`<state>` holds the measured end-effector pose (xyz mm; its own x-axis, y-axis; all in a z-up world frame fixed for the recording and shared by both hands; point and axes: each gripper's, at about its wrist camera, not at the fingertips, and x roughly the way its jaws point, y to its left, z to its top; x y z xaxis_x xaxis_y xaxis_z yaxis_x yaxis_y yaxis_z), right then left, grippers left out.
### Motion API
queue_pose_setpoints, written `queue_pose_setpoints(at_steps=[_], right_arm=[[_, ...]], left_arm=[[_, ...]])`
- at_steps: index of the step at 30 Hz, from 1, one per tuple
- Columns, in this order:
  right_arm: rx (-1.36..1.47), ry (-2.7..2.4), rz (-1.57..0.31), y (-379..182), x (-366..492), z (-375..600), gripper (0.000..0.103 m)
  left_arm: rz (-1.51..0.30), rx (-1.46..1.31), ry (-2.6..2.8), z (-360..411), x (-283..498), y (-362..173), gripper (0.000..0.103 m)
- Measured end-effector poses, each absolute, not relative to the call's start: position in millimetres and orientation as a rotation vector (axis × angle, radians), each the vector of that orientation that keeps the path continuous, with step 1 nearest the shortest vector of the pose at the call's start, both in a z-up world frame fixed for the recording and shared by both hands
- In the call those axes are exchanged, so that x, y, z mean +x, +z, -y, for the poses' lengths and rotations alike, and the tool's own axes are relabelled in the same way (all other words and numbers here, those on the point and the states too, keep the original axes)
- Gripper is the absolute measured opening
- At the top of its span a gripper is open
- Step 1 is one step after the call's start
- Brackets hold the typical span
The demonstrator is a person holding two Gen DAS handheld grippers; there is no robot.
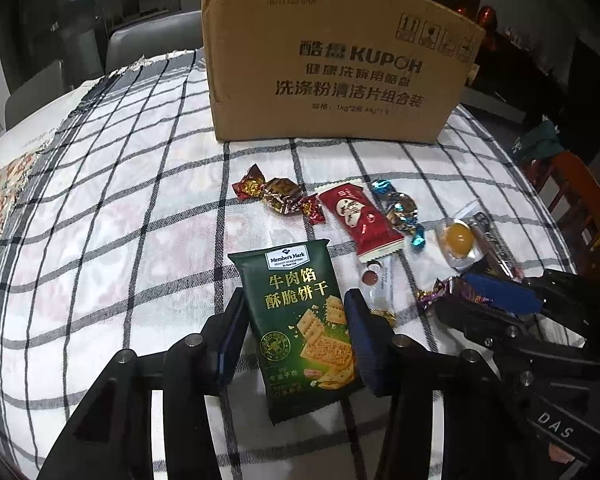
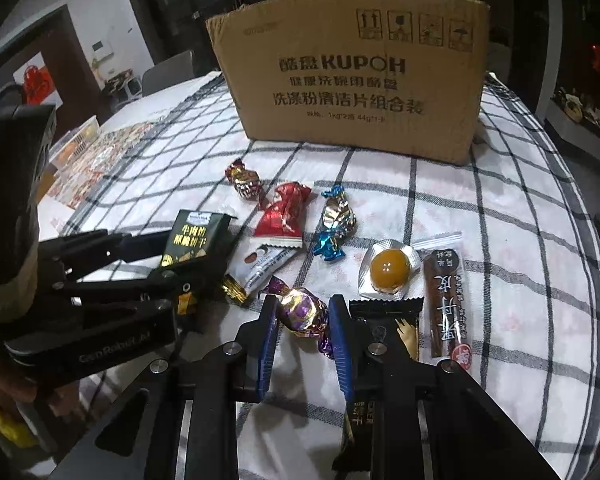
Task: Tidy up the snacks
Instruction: 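Grasp the green cracker packet with the left tool while the right tool grasps a purple candy, then carry the cracker packet and candy into the box and release both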
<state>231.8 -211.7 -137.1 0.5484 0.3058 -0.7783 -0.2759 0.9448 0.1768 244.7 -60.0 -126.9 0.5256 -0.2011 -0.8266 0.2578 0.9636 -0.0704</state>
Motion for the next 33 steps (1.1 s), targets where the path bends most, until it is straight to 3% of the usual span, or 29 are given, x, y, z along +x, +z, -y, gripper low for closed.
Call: queue_pose_setpoints(at_steps=[18, 33], right_arm=[[0.085, 0.344, -0.748, -65.3, 209.1, 213.9, 0.027], [0.089, 0.296, -0.570, 13.3, 245.8, 224.8, 0.027]], left_arm=[[-0.777, 0.070, -0.334, 50.8, 209.7, -39.1, 0.048], [-0.604, 0.139, -0.337, 54.3, 242.5, 36.1, 0.047]])
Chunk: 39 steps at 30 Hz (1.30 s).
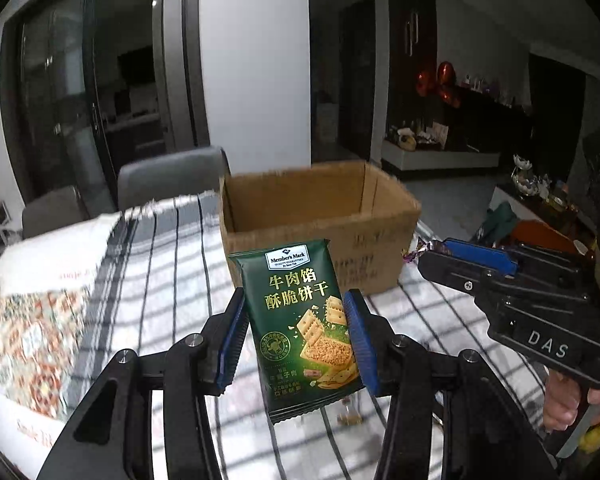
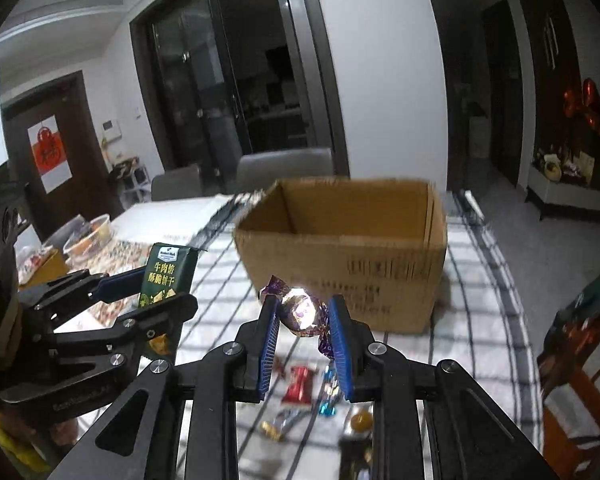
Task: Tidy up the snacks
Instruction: 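Carry the cracker packet and candy into the box and release both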
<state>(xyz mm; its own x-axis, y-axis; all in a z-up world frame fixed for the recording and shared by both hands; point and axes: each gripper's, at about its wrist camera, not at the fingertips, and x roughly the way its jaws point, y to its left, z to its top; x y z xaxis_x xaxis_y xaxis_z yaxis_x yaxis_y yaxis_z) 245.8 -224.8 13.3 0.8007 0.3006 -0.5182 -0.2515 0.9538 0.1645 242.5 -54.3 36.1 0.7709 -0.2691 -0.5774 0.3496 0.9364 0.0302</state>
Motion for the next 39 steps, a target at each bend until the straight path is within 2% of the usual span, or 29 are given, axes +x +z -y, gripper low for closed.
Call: queue_pose_setpoints(at_steps=[12, 23, 30, 31, 32, 33, 39], right_arm=[[0.053, 0.274, -0.509, 50.1, 296.9, 230.1, 0.027], [0.022, 0.255, -0.539, 38.6, 355.0, 239.3, 0.027], [0.056, 0.221, -0.598, 22.2, 385.2, 250.1, 0.028], [0.064, 0.216, -0.604, 20.9, 387.5, 251.6, 0.032], [0.073, 0.212, -0.612, 19.9, 389.1, 253.5, 0.046], [0.086, 0.204, -0.617, 19.0, 390.6, 256.0, 0.052], [0.077, 0.163, -0.582, 22.8, 369.5, 259.6, 0.054]], left_arm=[[-0.536, 0.189, -0.359, 67.6, 295.3, 67.9, 0.047], [-0.526, 0.226, -0.361, 86.2, 359.4, 60.6, 0.048], [-0.588, 0.192, -0.354, 95.6, 393.6, 46.4, 0.050], [-0.592, 0.183, -0.349, 95.1, 396.7, 45.8, 0.056], [-0.596, 0.170, -0.342, 92.9, 398.9, 46.0, 0.065], [-0.594, 0.159, -0.335, 92.0, 397.6, 46.4, 0.068], [-0.571, 0.176, -0.322, 87.2, 374.6, 47.0, 0.073]])
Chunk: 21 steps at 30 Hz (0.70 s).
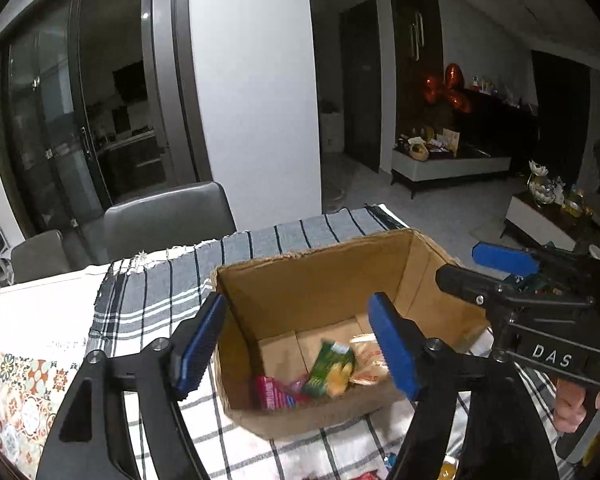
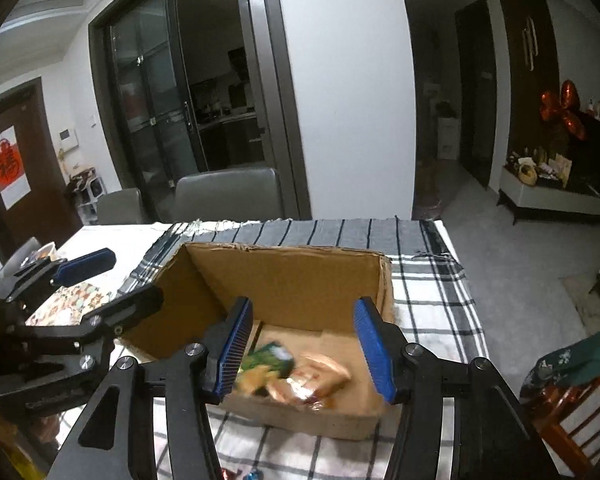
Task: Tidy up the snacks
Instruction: 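Carry the cracker packet and candy into the box and release both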
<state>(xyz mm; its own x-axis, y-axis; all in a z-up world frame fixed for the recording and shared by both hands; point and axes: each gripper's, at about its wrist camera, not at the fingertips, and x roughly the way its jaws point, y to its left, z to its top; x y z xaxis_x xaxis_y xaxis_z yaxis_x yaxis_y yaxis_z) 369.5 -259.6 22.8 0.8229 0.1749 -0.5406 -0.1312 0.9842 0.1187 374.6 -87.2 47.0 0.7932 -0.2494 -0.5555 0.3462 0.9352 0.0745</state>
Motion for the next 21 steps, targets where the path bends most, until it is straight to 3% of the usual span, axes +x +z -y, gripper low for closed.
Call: queue_pose_setpoints(at_steps=[21], right_arm=[[0.070, 0.116, -0.523, 33.6, 267.0, 259.4, 0.054]], left_arm=[[-0.508, 0.202, -0.328, 75.5, 265.8, 54.6, 0.073]])
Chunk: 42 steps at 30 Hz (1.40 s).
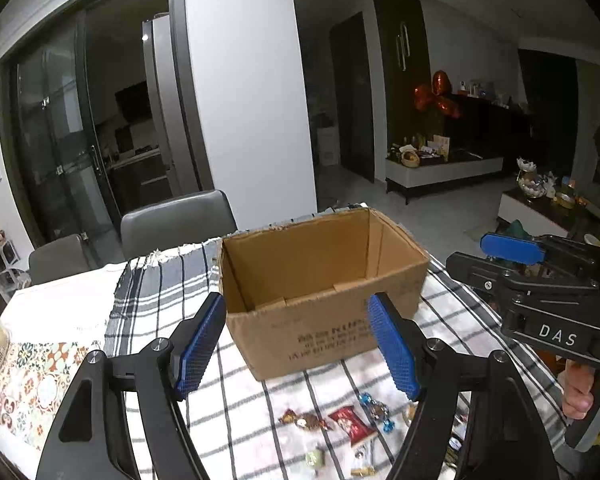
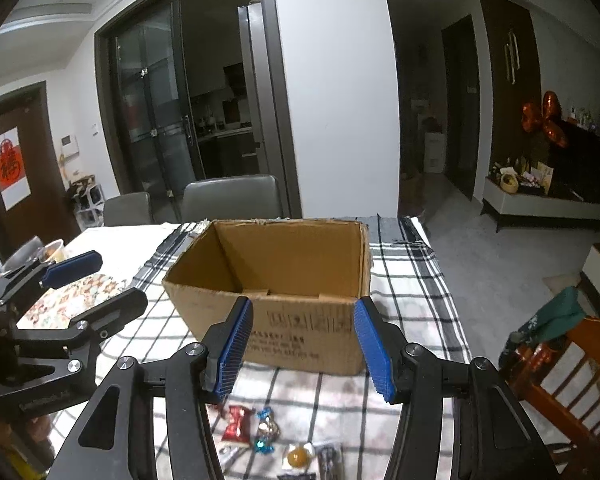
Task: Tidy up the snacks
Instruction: 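Carry the cracker packet and candy into the box and release both, then grasp a small white wrapped snack with the left tool while the right tool grasps the white stick packet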
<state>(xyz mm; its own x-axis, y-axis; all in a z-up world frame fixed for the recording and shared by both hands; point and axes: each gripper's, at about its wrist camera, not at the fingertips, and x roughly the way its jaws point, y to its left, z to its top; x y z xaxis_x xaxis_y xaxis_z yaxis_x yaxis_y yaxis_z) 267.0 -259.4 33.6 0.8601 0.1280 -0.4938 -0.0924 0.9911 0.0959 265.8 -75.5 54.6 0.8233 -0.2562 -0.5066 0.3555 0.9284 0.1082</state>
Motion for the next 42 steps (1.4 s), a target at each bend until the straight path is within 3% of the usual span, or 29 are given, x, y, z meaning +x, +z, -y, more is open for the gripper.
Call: queue_pose_setpoints(at_steps=[11, 24, 42], right_arm=[[0.026, 0.091, -0.502, 17.1, 220.2, 253.3, 0.054], [0.089, 0.080, -0.641, -38.3, 202.5, 262.2, 0.054], [0.060, 0.075, -0.833, -105.9, 200.5, 267.0, 0.053]], left_arm=[[-0.507, 0.229, -0.345, 72.2, 223.0, 33.9, 0.073], [-0.582, 0.255, -0.372, 77.2, 198.9, -9.7, 0.072], [-0.784, 0.266, -0.466, 88.5, 203.6, -83.1, 0.052]])
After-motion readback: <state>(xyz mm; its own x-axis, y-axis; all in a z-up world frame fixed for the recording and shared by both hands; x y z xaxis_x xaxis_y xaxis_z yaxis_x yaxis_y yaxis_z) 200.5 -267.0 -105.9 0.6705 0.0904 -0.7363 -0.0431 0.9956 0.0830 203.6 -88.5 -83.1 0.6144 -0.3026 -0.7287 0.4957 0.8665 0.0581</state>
